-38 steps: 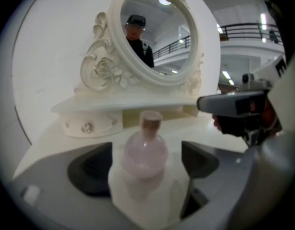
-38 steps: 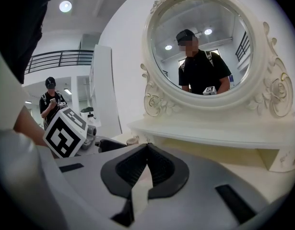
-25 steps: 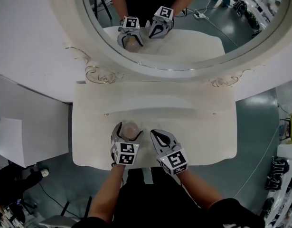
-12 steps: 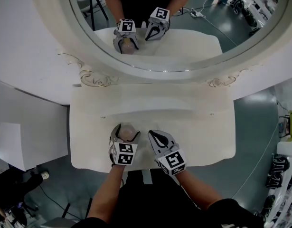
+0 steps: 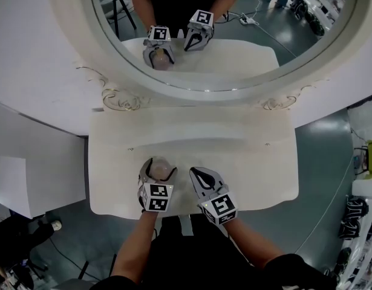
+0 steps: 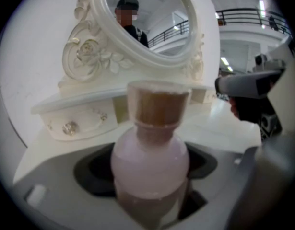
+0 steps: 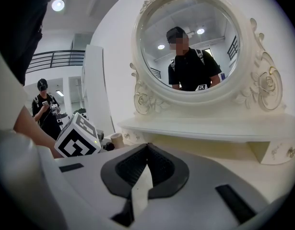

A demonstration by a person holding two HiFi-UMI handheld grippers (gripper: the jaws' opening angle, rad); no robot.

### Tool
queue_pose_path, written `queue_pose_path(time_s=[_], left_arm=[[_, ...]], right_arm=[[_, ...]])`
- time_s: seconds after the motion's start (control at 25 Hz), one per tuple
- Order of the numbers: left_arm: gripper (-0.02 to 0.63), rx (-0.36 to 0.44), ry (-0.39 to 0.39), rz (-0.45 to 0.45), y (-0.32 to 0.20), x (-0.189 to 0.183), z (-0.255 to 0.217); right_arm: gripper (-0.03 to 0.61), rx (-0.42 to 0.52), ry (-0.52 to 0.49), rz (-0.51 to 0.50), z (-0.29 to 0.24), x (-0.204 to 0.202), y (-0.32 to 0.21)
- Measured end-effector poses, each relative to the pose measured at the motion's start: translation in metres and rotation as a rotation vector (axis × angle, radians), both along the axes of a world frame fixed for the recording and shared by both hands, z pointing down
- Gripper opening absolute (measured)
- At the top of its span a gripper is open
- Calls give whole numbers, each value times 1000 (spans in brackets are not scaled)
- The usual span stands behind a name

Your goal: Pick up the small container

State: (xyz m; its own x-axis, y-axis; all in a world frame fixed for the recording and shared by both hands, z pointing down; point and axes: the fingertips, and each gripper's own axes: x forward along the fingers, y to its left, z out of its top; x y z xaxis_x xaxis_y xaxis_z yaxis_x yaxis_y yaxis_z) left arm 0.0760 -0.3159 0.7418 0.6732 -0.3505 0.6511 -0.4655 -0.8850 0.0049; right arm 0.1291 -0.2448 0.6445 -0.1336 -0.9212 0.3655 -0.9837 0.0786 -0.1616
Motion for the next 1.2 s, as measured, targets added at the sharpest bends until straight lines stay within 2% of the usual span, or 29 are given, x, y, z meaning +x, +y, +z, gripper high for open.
queue_pose_path(time_s=[0.2,0.56,0.92,1.2], left_arm=[[407,33,55,-11,3,-2,-25],[407,136,173,-29,2,-5,-109],[407,238,295,-24,-7,7,-186],[407,285,361,-6,-5,13,-226]], right_arm=[[5,5,10,13,-4,0,6],[5,44,38,37,-29,4,13],[5,174,89,96,-85,33,0],[5,273,137,135,-131,47,-8]])
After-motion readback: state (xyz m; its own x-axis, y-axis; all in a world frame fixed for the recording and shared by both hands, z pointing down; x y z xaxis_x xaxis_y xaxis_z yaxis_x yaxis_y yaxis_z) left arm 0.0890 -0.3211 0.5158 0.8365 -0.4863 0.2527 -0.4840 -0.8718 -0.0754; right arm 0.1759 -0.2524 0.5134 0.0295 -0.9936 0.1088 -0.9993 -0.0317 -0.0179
